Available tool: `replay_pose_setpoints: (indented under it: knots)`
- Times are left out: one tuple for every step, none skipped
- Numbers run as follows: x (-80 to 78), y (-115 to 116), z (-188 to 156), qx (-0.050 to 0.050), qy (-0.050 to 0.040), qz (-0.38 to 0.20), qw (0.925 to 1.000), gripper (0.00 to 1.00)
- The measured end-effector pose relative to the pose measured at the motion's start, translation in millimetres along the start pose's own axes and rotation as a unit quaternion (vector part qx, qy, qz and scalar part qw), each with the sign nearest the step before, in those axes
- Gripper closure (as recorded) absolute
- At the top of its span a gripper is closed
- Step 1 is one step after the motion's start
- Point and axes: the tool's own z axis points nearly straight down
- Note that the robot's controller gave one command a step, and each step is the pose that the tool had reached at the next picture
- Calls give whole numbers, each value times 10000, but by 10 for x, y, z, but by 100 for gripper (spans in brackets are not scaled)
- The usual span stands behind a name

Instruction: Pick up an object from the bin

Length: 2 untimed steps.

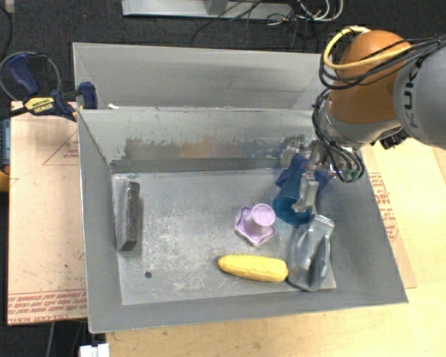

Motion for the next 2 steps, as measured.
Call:
replay_pose_setpoints:
  knots:
    - [-17,4,-50,4,-38,-11,10000,0]
    - [362,323,1025,-12,-6,-2439,9698,0]
